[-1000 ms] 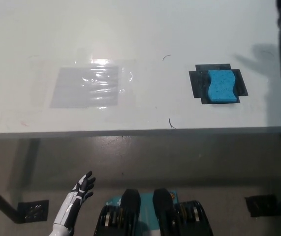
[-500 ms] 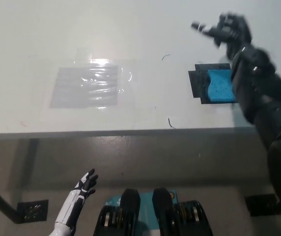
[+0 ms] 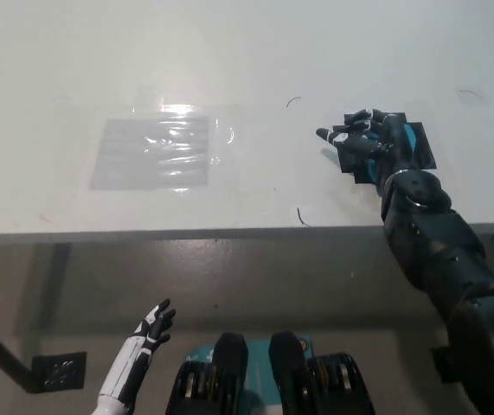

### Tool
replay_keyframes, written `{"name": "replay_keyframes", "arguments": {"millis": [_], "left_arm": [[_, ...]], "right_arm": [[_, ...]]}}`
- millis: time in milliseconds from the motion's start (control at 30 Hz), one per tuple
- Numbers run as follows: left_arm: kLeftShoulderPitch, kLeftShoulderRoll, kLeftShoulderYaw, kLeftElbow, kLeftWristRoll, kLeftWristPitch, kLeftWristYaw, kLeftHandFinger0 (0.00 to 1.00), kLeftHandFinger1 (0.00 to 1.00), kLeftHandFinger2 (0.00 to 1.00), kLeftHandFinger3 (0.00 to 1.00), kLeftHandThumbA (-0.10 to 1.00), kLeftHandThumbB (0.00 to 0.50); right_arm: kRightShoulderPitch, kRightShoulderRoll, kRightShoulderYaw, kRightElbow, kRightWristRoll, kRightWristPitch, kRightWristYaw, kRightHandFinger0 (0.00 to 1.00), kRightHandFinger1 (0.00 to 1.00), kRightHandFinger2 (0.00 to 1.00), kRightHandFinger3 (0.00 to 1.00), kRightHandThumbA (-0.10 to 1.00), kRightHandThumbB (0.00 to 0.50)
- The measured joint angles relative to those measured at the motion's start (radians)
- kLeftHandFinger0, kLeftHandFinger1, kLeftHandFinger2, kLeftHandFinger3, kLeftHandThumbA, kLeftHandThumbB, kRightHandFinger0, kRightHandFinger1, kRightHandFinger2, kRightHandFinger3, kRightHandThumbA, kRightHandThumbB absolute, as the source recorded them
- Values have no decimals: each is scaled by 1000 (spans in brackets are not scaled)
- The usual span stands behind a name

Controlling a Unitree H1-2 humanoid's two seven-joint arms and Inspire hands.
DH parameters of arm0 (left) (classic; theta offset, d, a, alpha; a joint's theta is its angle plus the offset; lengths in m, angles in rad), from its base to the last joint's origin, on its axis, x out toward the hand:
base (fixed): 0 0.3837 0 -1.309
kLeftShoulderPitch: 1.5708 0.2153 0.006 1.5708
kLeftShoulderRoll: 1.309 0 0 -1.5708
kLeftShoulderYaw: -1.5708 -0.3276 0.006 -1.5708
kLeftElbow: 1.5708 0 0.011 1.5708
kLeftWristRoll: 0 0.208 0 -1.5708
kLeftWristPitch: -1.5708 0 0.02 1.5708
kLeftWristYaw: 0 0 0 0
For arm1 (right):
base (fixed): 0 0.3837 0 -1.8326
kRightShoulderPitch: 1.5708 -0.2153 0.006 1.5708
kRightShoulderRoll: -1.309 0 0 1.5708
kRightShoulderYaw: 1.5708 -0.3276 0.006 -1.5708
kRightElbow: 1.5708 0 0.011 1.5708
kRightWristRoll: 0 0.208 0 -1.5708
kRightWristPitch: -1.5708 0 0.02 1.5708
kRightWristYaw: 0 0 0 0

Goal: A soft sponge is kept on the balc marked spot on the table infront of the robot and it uses its right hand fist to press down on it and drrags it across the table in a back and forth manner twice to clean it

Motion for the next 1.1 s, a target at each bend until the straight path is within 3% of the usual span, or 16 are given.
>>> {"name": "replay_keyframes", "arguments": {"millis": [200, 267, 333, 367, 600, 633, 800, 933, 1100], "left_arm": [[21, 0, 0, 0, 1, -7, 0, 1000, 1000, 1000, 1000, 1000, 55], [29, -1, 0, 0, 1, -11, 0, 1000, 1000, 1000, 1000, 1000, 49], [34, -1, 0, 1, 1, -14, 0, 1000, 1000, 1000, 1000, 1000, 42], [36, -2, 0, 2, 1, -15, 0, 1000, 1000, 1000, 1000, 1000, 42], [37, -2, 0, 7, 1, -25, 0, 1000, 1000, 1000, 1000, 1000, 49], [37, -2, 0, 9, 1, -26, 0, 1000, 1000, 1000, 1000, 1000, 51], [37, -1, 0, 13, 2, -27, 0, 1000, 1000, 1000, 1000, 1000, 6], [34, -1, -1, 11, 6, -27, 1, 1000, 1000, 1000, 1000, 1000, 14], [32, -1, -5, 10, 16, -27, 0, 1000, 1000, 1000, 1000, 1000, 7]], "right_arm": [[32, -1, -15, -15, 1, -37, 8, 0, 0, 270, 341, 1000, 127], [40, -1, -21, -19, 2, -47, 10, 0, 0, 213, 371, 1000, 120], [49, -1, -26, -24, 3, -54, 13, 0, 0, 53, 282, 1000, 115], [53, -1, -30, -28, 4, -58, 15, 0, 0, 38, 269, 1000, 115], [64, 8, -80, -34, 12, -71, 34, 0, 0, 126, 316, 1000, 117], [63, 11, -85, -34, 12, -72, 36, 0, 0, 60, 198, 1000, 165], [60, 42, -88, -40, 11, -87, 48, 0, 0, 0, 6, 1000, 193], [56, 92, -85, -47, 9, -93, 54, 0, 0, 0, 0, 1000, 186], [45, 186, -59, -51, 2, -93, 62, 0, 0, 0, 0, 1000, 130]]}}
